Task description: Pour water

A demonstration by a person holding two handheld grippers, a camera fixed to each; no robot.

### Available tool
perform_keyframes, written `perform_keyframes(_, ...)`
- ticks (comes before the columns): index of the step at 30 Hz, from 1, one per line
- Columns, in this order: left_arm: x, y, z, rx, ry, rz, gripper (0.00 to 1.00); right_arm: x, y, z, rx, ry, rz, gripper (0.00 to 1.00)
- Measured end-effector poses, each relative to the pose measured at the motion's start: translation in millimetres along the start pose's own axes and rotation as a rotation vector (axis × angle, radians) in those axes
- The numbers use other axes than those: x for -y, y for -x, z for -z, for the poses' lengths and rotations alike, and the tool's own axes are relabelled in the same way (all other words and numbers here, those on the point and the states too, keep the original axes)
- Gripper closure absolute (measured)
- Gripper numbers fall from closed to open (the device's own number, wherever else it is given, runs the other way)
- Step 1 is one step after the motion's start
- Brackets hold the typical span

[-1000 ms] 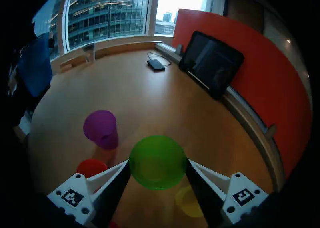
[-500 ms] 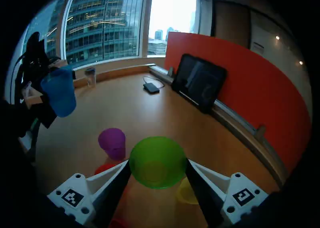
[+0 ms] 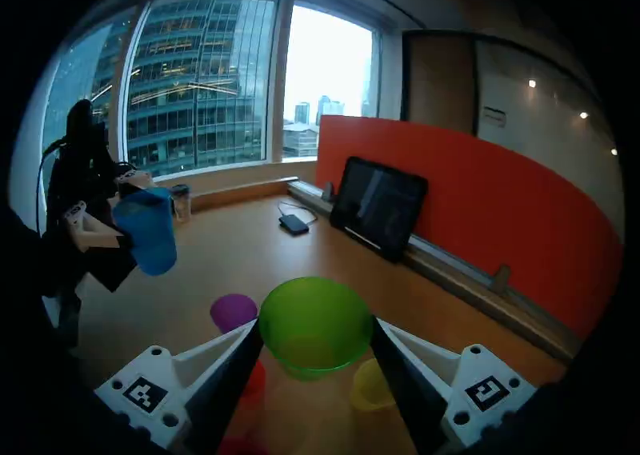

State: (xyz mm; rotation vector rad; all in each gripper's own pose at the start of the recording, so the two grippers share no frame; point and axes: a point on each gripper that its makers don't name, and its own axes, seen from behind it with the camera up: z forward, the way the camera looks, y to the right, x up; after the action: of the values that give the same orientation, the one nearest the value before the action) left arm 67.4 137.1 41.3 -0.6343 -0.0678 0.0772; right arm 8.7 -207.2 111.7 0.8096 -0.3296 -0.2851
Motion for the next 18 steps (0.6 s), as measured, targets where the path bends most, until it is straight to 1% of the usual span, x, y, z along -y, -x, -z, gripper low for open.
perform_keyframes(5,-2.5,-1.5,-0.5,-0.005,0.006,0.004,0.15,3.6,-10.3,8.9,-0.061,0.019,0.007,0.05)
perform_keyframes(18,-5.1,-4.6,-1.7,-0.017,0.012,0.015,0.15,8.8,-42.2,30.5,-0.236,0.066,-0.002,0.06)
